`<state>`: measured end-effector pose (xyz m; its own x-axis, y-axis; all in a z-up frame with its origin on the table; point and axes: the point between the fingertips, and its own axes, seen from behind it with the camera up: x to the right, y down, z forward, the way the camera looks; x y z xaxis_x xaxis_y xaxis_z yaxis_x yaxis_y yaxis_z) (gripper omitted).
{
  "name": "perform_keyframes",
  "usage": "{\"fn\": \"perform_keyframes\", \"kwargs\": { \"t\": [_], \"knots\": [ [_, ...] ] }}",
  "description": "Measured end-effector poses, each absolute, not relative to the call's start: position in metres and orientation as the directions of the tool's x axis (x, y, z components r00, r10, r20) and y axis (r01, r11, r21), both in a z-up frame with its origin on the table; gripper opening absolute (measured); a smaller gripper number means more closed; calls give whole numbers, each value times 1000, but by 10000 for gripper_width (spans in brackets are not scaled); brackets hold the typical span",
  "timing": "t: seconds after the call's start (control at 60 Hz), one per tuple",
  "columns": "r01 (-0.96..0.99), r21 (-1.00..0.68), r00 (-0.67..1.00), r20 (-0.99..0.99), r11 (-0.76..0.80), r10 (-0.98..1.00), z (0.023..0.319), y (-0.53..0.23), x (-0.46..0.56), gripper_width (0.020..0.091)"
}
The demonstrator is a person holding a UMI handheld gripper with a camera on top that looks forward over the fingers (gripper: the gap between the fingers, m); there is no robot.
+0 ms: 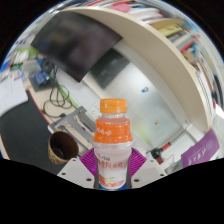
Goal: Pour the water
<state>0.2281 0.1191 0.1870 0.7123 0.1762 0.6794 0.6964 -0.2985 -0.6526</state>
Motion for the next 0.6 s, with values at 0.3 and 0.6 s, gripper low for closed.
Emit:
{"fn": "perform_keyframes", "kwargs": {
  "t": [0.3,0.6],
  "knots": [
    [115,-939,993,116,-324,16,146,135,244,365],
    [-42,-935,999,-37,-352,-19,78,156,262,364]
  ]
}}
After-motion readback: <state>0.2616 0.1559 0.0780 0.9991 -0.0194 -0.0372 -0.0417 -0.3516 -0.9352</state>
